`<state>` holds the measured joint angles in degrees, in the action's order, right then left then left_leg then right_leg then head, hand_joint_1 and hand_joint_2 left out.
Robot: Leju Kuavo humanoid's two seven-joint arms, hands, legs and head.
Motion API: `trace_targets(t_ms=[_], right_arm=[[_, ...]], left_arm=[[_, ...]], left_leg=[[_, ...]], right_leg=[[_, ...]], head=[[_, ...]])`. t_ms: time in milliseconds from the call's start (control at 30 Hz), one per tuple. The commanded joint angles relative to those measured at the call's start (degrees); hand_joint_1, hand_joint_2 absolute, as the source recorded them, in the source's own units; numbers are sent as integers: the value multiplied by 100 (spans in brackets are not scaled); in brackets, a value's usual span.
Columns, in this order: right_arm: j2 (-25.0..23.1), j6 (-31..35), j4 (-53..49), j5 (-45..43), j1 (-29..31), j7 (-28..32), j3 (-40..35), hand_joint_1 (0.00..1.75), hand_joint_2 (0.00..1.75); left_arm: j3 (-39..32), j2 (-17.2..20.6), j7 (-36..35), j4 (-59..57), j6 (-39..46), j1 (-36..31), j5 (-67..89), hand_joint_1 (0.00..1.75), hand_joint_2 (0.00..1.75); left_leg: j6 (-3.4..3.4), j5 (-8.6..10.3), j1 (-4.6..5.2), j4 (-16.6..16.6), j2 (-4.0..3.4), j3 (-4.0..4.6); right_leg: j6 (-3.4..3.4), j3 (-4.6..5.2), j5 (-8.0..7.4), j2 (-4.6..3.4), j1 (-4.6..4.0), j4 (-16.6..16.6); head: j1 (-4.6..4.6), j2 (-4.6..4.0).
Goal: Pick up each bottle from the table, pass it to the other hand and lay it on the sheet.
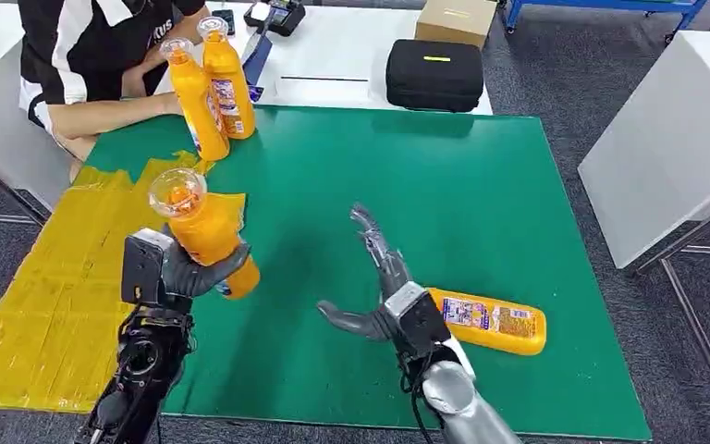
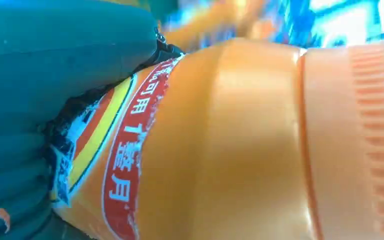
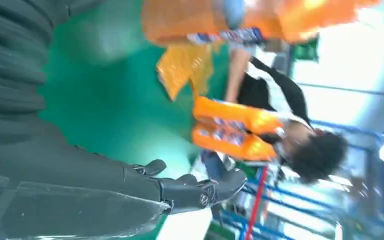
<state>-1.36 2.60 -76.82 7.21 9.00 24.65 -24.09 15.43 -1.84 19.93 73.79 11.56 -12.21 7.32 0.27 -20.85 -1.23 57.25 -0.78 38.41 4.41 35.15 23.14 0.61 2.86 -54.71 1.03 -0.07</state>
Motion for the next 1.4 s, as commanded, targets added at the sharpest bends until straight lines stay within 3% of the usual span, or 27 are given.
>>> trace_targets(t_ms=[33, 100, 267, 367, 633, 700, 767, 900, 1033, 1167, 1400], right_arm=[[85, 53, -695, 62, -248, -30, 262, 0, 175], [70, 90, -922, 78, -403, -6, 301, 0, 175], [144, 248, -1564, 17, -731, -33, 542, 0, 175], [136, 343, -1982, 29, -908, -100, 997, 0, 175], [102, 254, -2012, 49, -943, -94, 1107, 0, 175], [79, 349, -2146, 136, -978, -17, 1275, 0, 175], [142, 357, -2272, 192, -1061, 40, 1427, 0, 175], [158, 426, -2509, 194, -1179, 116, 1993, 0, 175], [-27, 274, -2715, 305, -1341, 53, 2421, 0, 175], [-116, 259, -2838, 414, -1505, 7, 2536, 0, 175], [-259, 177, -3164, 599, -1720, -126, 2661, 0, 175]], left_arm=[[-171, 135, -15, 55, 51, -72, 107, 175, 175], [-186, 220, -90, 119, 767, -71, 1206, 175, 175], [-404, 428, -232, 387, 765, -60, 1728, 175, 175], [-338, 766, -474, -64, 402, -484, 2586, 175, 175], [-456, 719, -429, -264, 392, -626, 2773, 175, 175], [-384, 900, -541, -560, 550, -935, 3438, 175, 175], [-331, 1117, -107, -841, 2, -1202, 3289, 175, 175], [-367, 1470, 194, -1241, -77, -1675, 3698, 175, 175], [122, 1868, 191, -2418, -259, -2545, 5001, 175, 175], [361, 1922, 321, -3368, -225, -3218, 5513, 175, 175], [941, 2022, -279, -4720, -171, -4040, 6565, 175, 175]], left_leg=[[2, -9, -2, 2, 7, -18], [4, -23, -3, 9, 6, -42], [1, -18, -4, 6, 7, -29], [1, -9, -3, 4, 14, -16], [1, -9, -2, 0, 8, -26], [2, -23, -4, 7, 12, -48], [1, -16, -5, 8, 20, -35], [0, -10, -4, 3, 16, -32], [-1, -9, -5, 9, 26, -27], [-2, -1, -7, 4, 20, -20], [-2, -18, -8, 12, 17, -44]], right_leg=[[-24, -18, 9, 2, -4, -1], [-41, -40, 22, -3, -6, -8], [-35, -27, 18, 0, -7, -7], [-27, -16, 13, 9, -5, -6], [-29, -20, 10, 1, -4, -1], [-45, -42, 23, 2, -8, -7], [-41, -32, 20, 12, -8, -10], [-36, -27, 15, 10, -6, -7], [-39, -22, 18, 17, -7, -15], [-28, -12, 8, 13, -8, -6], [-46, -38, 23, 5, -10, -16]], head=[[0, 0], [-2, 0], [0, 0], [-2, 0], [0, 0], [0, 0], [0, 0], [0, 0], [-2, 0], [0, 0], [-2, 0]])
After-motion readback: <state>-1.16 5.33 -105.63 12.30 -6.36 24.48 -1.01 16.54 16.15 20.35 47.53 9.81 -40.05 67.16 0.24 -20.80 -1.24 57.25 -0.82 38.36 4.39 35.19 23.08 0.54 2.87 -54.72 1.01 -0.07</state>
